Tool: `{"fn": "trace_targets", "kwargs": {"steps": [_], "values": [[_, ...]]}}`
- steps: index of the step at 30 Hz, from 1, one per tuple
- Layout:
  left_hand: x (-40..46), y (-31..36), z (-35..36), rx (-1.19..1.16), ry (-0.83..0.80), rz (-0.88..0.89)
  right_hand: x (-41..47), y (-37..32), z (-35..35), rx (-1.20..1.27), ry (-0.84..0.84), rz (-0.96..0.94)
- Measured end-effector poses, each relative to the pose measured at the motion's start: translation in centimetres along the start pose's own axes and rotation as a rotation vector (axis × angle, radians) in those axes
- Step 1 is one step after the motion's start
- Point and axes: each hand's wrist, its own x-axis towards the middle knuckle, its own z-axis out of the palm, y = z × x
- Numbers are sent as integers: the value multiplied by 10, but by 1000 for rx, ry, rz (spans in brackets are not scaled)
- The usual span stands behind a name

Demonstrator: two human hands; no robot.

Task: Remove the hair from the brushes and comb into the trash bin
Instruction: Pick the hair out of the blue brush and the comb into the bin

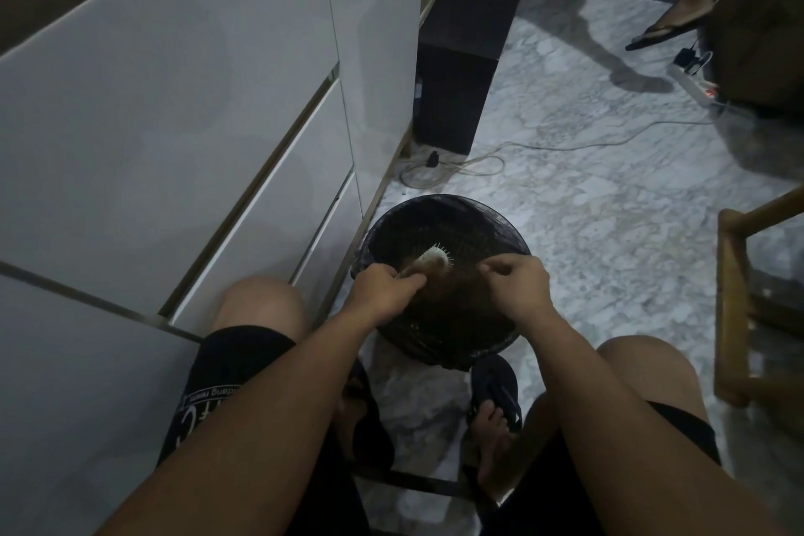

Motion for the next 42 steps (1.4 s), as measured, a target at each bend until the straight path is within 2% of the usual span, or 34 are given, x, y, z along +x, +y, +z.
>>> {"fn": "trace_targets", "kwargs": {"steps": [4, 7, 10, 12, 15, 19, 24, 28, 34, 39, 42], "values": [[0, 1, -1, -89, -19, -37, -3, -3, -2, 29, 145, 37], [0, 2, -5, -157, -21, -57, -1, -6, -5, 97, 12, 19], [-2, 6, -4, -191, -47, -33, -4, -7, -3, 124, -166, -85], [-6, 10, -3, -205, -81, -33, -8, -5, 4, 95, -228, -161], [-11, 13, -1, -189, -136, -38, -11, -3, 10, 17, -180, -218], [-11, 12, 0, -61, -117, -9, -5, -2, 8, 12, -150, -212], [-4, 7, 1, -102, -70, -4, -7, -6, 7, 3, -222, -121], [-2, 6, 2, -109, -50, -10, -12, -7, 12, -7, -283, -167], [0, 5, 0, -122, -17, -47, -11, -6, 14, 11, -159, -130], [0, 6, 2, -111, -21, -59, -4, -10, 5, -12, 85, -50], [-3, 8, 5, -108, -50, -56, -6, -12, 6, -32, 172, -8]]}}
